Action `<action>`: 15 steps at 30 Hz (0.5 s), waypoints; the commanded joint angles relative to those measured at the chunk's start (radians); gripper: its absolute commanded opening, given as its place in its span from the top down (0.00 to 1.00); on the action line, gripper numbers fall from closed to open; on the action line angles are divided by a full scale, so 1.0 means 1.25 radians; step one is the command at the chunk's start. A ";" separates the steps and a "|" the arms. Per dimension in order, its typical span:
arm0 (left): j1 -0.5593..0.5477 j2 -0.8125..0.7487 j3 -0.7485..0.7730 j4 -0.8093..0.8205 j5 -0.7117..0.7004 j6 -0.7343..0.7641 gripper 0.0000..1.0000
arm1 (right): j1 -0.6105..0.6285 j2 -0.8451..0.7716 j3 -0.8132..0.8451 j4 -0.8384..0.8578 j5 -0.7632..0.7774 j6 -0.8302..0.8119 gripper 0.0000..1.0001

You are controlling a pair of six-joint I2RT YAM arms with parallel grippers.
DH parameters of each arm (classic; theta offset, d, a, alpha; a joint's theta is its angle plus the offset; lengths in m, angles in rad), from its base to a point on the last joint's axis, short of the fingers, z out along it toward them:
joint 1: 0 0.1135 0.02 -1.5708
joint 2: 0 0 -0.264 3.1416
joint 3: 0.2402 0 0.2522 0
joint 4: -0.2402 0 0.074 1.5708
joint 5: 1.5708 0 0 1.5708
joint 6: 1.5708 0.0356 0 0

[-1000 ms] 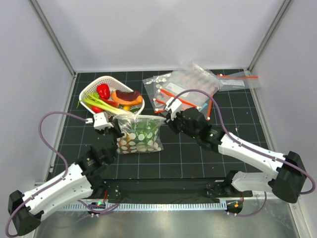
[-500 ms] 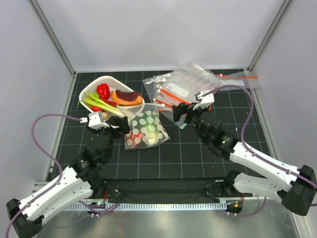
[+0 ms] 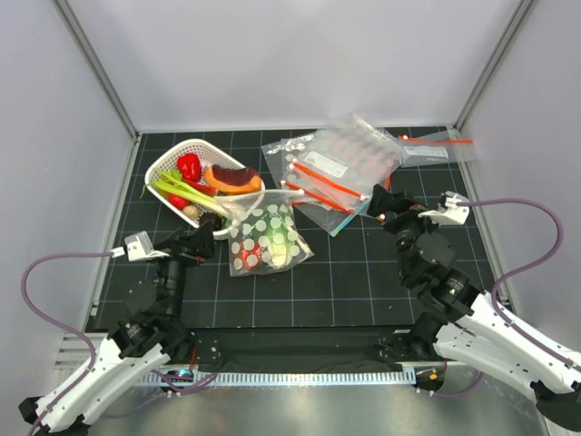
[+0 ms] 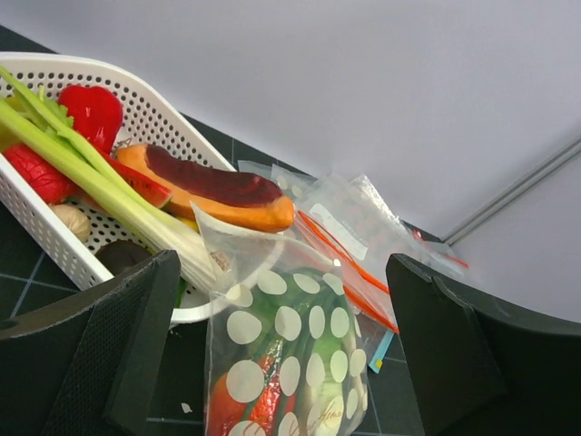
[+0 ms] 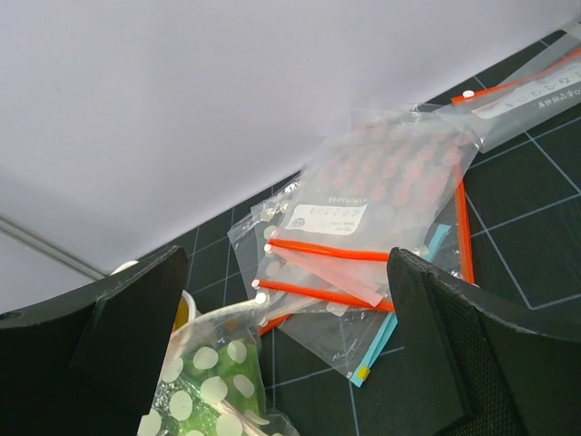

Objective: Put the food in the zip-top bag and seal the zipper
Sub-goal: Reset both arms

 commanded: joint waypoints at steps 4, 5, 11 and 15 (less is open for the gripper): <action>0.003 -0.006 -0.030 0.069 -0.037 0.005 0.00 | -0.001 -0.063 -0.048 0.073 0.054 -0.004 0.00; 0.002 0.002 -0.028 0.072 -0.036 0.005 0.00 | -0.001 -0.064 -0.052 0.076 0.044 -0.019 0.00; 0.003 0.053 -0.008 0.066 -0.031 0.005 0.00 | -0.001 -0.064 -0.068 0.090 0.023 -0.037 0.00; 0.003 0.066 -0.006 0.070 -0.026 0.005 0.00 | -0.001 -0.053 -0.066 0.102 0.000 -0.049 0.00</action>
